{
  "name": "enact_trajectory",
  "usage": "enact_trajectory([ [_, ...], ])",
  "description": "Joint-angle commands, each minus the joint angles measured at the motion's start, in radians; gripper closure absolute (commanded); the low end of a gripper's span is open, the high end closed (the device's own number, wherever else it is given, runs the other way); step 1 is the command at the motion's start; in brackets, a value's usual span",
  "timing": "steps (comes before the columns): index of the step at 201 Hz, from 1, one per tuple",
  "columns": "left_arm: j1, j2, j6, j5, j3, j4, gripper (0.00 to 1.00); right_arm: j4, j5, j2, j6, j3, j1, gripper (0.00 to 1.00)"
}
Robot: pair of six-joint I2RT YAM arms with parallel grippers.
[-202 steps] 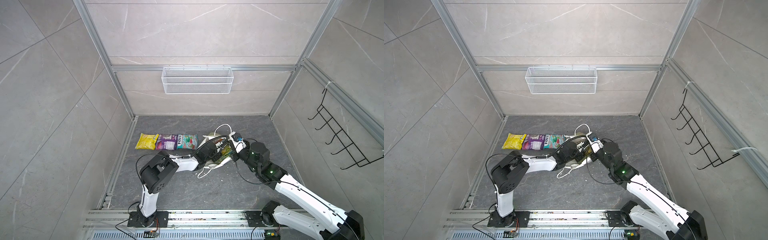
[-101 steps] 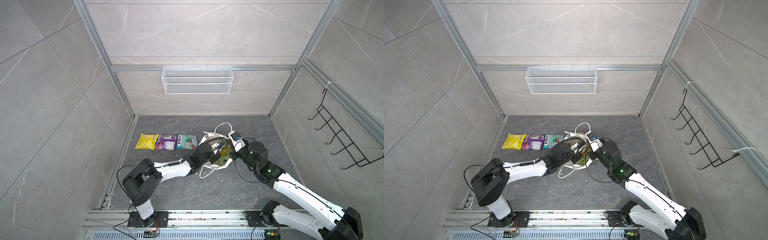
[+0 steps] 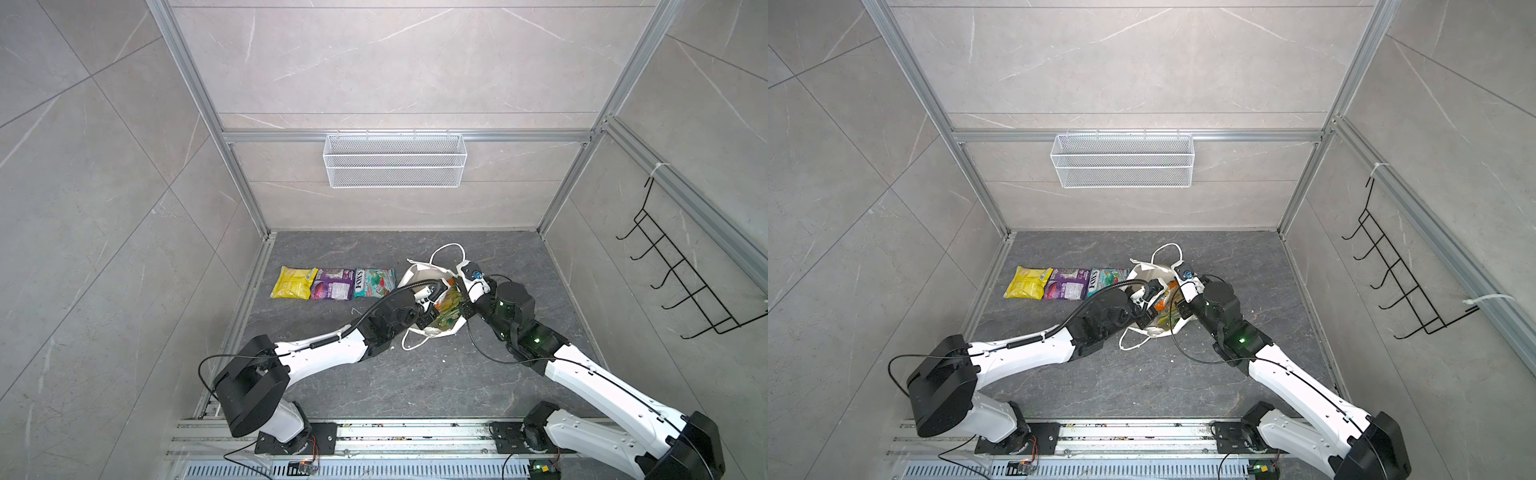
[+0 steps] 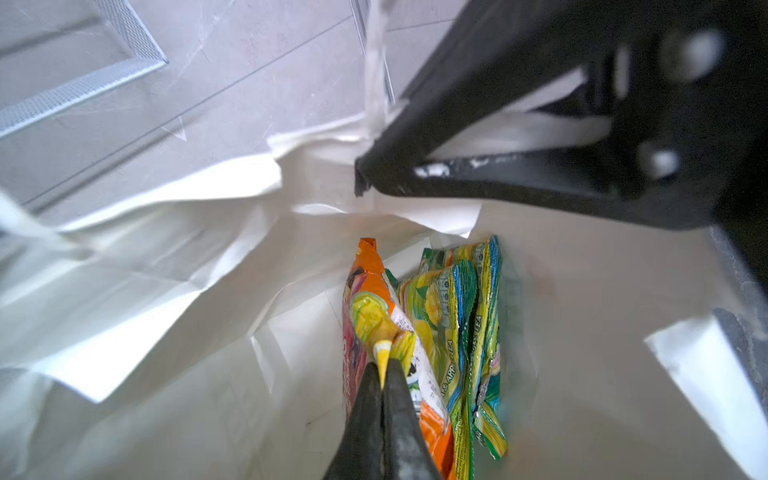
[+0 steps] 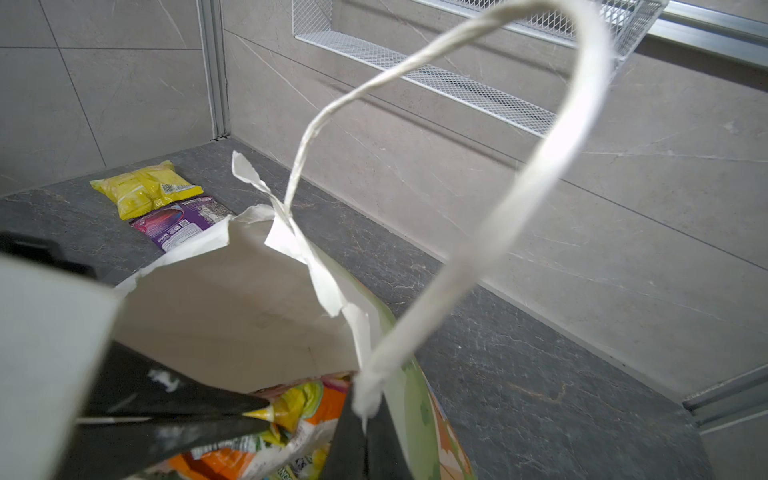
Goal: Take the snacks out of the paper bag
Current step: 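Lift the red fruits packet up out of the bag with the left gripper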
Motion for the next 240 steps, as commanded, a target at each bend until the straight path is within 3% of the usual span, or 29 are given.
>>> enact_trajectory([
  [1,-0.003,-0.093,0.03,0.0,0.005,0.045,1.0,0.016,0.016,0.012,0.025,0.02,-0.006,1.0],
  [77,-0.003,-0.255,0.082,0.037,-0.055,0.035,1.0,0.024,0.019,0.016,0.017,0.026,-0.008,1.0],
  [128,-0.003,-0.319,0.197,0.112,-0.081,0.003,1.0,0.024,0.017,0.009,0.017,0.018,-0.008,1.0],
  [165,-0.004,-0.374,0.254,0.083,-0.07,-0.02,1.0,0.015,0.017,-0.005,0.02,0.012,-0.008,1.0],
  [208,-0.004,-0.45,0.276,-0.059,-0.041,-0.101,1.0,0.012,0.018,-0.011,0.022,0.012,-0.008,1.0],
  [240,-0.003,-0.55,0.273,-0.079,-0.071,-0.12,1.0,0.017,0.02,-0.004,0.019,0.014,-0.007,1.0],
])
